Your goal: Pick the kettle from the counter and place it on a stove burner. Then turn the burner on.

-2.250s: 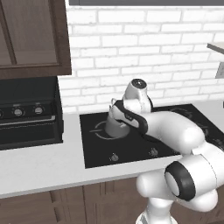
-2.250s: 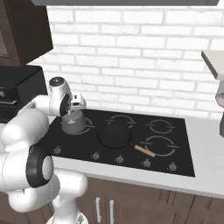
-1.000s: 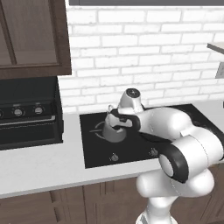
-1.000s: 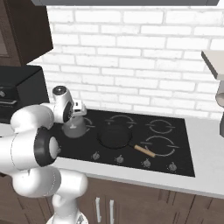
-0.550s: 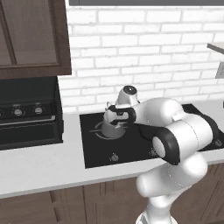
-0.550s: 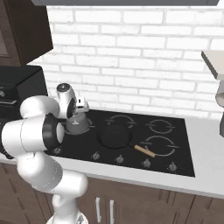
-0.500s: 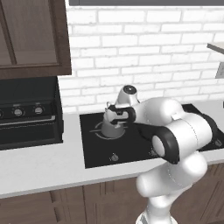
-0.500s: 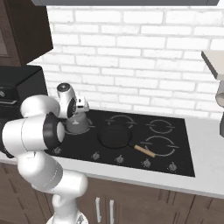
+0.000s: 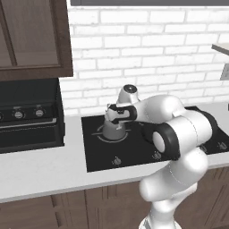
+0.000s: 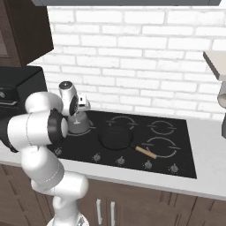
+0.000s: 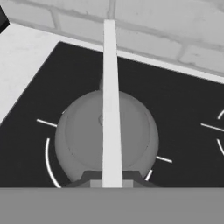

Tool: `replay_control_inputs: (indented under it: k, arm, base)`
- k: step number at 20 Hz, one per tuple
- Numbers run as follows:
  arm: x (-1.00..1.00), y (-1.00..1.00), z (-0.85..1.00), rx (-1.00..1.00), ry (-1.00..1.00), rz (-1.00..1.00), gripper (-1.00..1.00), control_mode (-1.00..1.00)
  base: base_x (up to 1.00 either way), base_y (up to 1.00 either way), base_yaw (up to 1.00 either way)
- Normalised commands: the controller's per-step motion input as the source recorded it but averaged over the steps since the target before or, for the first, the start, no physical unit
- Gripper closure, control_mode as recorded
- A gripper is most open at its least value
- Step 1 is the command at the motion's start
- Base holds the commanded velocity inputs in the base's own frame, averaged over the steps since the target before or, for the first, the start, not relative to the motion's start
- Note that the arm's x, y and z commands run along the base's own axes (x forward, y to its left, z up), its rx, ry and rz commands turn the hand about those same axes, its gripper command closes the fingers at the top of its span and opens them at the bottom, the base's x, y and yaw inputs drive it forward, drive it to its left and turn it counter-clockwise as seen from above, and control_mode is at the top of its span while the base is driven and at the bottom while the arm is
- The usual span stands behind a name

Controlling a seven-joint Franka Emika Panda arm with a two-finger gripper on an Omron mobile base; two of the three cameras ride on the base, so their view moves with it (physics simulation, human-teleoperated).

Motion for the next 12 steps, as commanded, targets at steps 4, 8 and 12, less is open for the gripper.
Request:
replay_control_inputs:
  k: [4, 8, 12]
  arm:
    - [0.00, 0.01, -0.39, 0.00, 0.00, 0.00, 1.00, -1.00]
    - [0.00, 0.00, -0.26, 0.00, 0.00, 0.00, 1.00, -1.00]
    - [-0.02, 0.00, -0.15, 0.00, 0.00, 0.00, 1.00, -1.00]
  base:
    - [0.00, 0.00, 0.00]
    - [0.00, 0.00, 0.00]
    - [0.00, 0.00, 0.00]
